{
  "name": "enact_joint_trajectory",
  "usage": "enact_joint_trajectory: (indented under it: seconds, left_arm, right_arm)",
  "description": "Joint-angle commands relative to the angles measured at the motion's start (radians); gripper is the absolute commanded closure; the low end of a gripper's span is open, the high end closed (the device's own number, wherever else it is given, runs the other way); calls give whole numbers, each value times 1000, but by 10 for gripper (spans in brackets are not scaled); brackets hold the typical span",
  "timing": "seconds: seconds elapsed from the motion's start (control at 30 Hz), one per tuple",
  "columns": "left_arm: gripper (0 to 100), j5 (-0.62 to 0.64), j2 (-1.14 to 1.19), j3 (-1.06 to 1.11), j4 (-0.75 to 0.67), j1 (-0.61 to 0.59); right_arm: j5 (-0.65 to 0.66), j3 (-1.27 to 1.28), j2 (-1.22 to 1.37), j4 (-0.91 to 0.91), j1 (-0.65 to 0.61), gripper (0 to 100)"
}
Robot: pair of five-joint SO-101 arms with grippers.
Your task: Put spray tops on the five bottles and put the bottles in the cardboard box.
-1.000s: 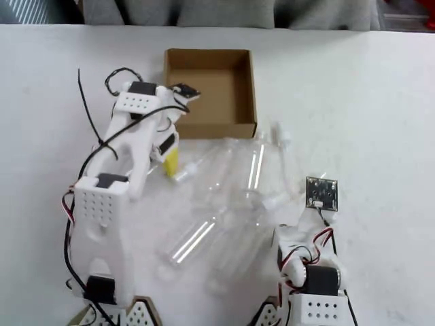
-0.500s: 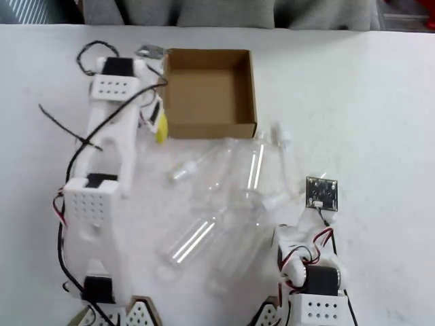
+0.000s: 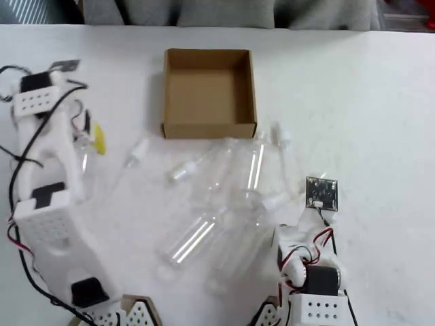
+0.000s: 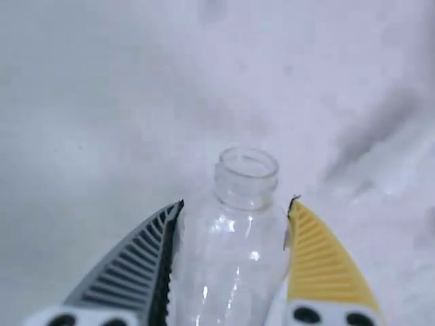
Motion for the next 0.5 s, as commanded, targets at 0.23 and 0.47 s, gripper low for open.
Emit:
enact_joint_trajectory:
  seconds: [0.23, 0.47]
  left_arm:
    - [858, -80, -71, 126, -158, -234]
    - [649, -94, -82, 112, -150, -295]
  right_arm:
    - [0, 5, -7, -15, 7, 982]
    - [0, 5, -7, -15, 7, 981]
